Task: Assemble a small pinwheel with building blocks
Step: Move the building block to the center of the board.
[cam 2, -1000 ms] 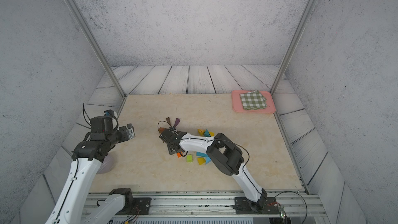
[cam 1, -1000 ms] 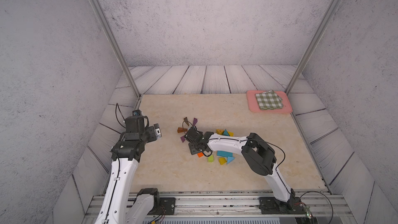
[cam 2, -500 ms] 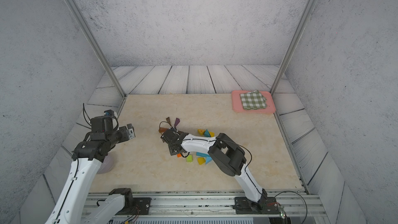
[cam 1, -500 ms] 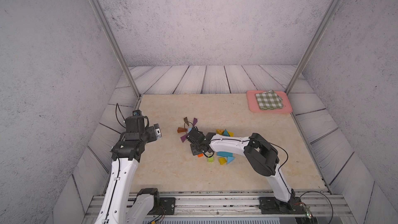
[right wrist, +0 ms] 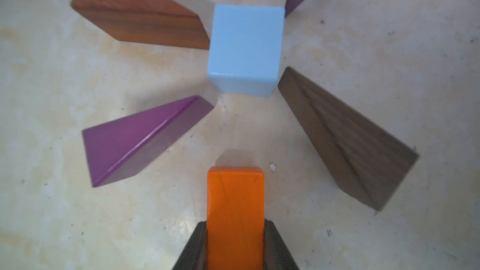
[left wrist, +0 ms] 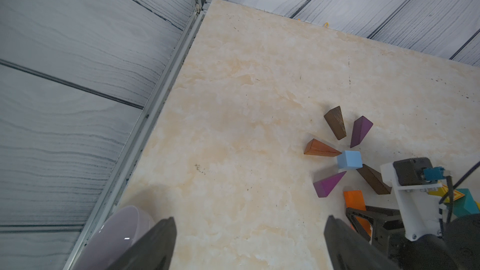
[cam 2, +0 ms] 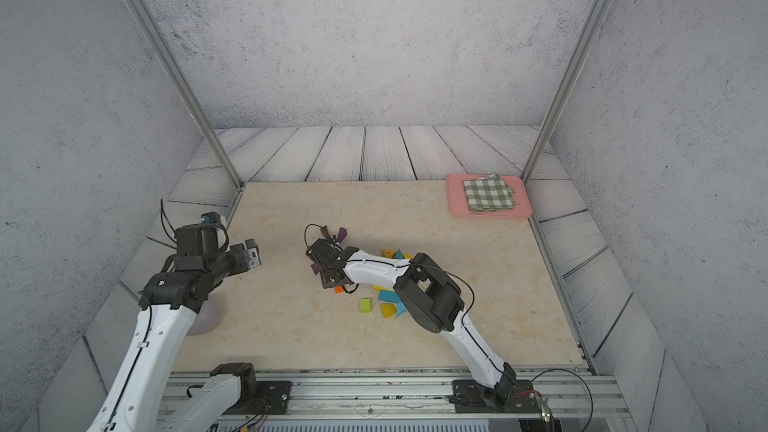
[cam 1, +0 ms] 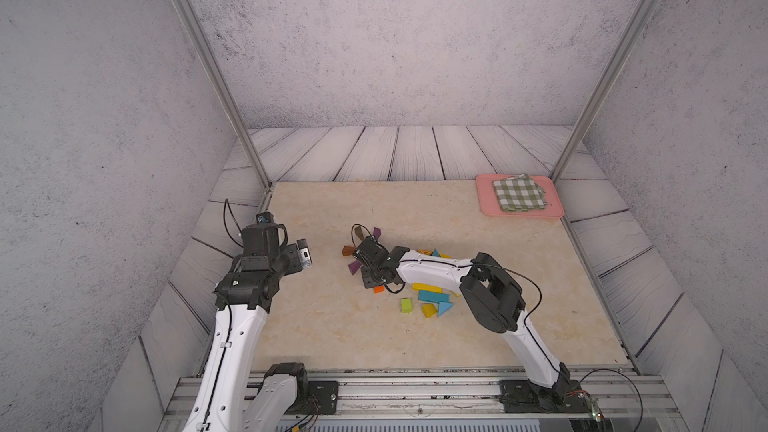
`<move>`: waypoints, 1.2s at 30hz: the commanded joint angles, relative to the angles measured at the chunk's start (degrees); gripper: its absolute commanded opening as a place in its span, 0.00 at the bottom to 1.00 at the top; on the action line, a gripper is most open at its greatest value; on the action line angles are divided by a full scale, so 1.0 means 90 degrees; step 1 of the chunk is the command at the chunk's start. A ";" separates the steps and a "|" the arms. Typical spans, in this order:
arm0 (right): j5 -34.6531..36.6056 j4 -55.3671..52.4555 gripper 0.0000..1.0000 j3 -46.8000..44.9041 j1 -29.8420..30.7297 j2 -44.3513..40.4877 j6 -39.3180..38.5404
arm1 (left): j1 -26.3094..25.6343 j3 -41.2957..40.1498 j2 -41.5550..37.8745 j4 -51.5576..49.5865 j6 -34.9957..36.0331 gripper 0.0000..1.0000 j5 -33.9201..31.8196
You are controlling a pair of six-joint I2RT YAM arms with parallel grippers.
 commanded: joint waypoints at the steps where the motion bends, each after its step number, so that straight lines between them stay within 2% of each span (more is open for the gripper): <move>1: 0.0047 -0.0174 0.25 0.0139 -0.0032 0.0326 0.0105 | 0.0057 -0.0075 -0.0052 -0.0041 0.0066 0.96 -0.0072; 13: 0.0016 -0.0267 0.26 0.0538 -0.0036 0.0663 0.0305 | 0.0057 -0.0084 -0.0051 -0.0043 0.0081 0.96 -0.0066; 15: -0.0003 -0.0316 0.31 0.0598 -0.0025 0.0720 0.0329 | 0.0058 -0.0085 -0.0053 -0.0039 0.0085 0.96 -0.0052; 18: 0.0104 -0.0415 0.50 0.0595 -0.0031 0.0673 0.0378 | 0.0058 -0.0086 -0.0054 -0.0033 0.0086 0.96 -0.0048; 23: 0.0180 -0.0418 0.57 0.0502 -0.0024 0.0282 0.0314 | 0.0057 -0.0087 -0.0042 -0.0031 0.0095 0.96 -0.0037; 29: -0.0616 -0.0479 0.59 0.0038 -0.0016 -0.1039 -0.0214 | 0.0055 -0.0092 -0.0014 -0.0020 0.0104 0.96 0.0003; 33: -0.0837 -0.0362 0.62 -0.1253 -0.0127 -0.2452 -0.0765 | 0.0058 -0.0085 -0.0010 -0.0021 0.0105 0.96 0.0040; 36: -0.1658 -0.0214 0.62 -0.2392 -0.0712 -0.3268 -0.1348 | 0.0057 -0.0086 -0.0009 -0.0021 0.0104 0.96 0.0041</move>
